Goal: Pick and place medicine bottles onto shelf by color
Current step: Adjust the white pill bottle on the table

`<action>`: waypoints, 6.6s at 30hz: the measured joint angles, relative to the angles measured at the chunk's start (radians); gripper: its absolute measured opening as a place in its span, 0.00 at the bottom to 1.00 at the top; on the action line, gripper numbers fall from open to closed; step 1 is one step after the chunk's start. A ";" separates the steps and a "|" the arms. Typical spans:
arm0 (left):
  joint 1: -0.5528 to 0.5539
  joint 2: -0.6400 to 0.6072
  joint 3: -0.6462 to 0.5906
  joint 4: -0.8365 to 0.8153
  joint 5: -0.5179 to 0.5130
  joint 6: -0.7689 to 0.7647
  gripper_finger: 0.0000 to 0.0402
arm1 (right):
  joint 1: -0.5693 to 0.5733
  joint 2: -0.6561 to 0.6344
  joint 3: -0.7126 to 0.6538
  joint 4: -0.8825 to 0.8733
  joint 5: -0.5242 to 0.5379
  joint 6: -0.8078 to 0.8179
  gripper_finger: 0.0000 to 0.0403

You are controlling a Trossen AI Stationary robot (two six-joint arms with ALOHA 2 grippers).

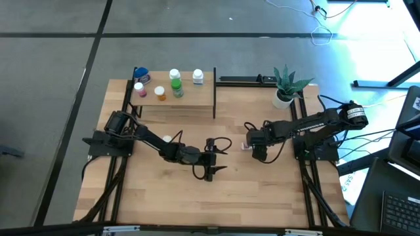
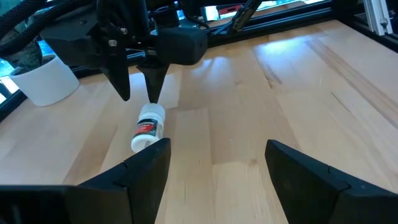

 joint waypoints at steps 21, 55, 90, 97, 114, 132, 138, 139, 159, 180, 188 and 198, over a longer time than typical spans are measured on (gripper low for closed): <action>0.011 0.000 0.000 -0.001 0.002 0.003 0.64 | -0.005 0.000 -0.043 0.072 -0.007 0.057 0.55; 0.056 -0.001 0.127 -0.276 0.027 -0.104 0.64 | 0.006 0.000 -0.062 0.437 -0.060 -0.050 0.55; -0.033 -0.001 0.524 -0.878 -0.099 -0.348 0.64 | 0.385 -0.317 0.173 -0.015 -0.080 -0.049 0.55; -0.067 -0.001 0.524 -0.878 -0.145 -0.437 0.64 | 0.406 -0.234 0.101 0.048 -0.086 -0.027 0.55; -0.115 -0.001 0.524 -0.877 -0.245 -0.581 0.64 | 0.486 0.026 0.094 0.299 -0.293 -0.075 0.55; -0.122 0.000 0.524 -0.875 -0.242 -0.582 0.64 | 0.576 0.211 0.094 0.509 -0.227 -0.016 0.55; -0.122 0.000 0.524 -0.877 -0.242 -0.581 0.64 | 0.597 0.278 0.096 0.518 -0.225 0.003 0.55; -0.122 0.000 0.524 -0.877 -0.242 -0.581 0.64 | 0.598 0.285 0.098 0.523 -0.221 0.003 0.55; -0.168 0.000 0.524 -0.880 -0.242 -0.513 0.64 | 0.588 0.299 0.123 0.500 -0.106 -0.010 0.40; -0.238 0.000 0.524 -0.990 -0.232 -0.471 0.64 | 0.416 0.299 0.431 -0.011 -0.150 0.060 0.41; -0.258 0.000 0.524 -1.013 -0.239 -0.468 0.64 | 0.340 0.297 0.534 -0.292 -0.298 0.206 0.41; -0.264 0.000 0.524 -1.024 -0.240 -0.441 0.64 | 0.263 0.320 0.510 -0.393 -0.651 0.348 0.41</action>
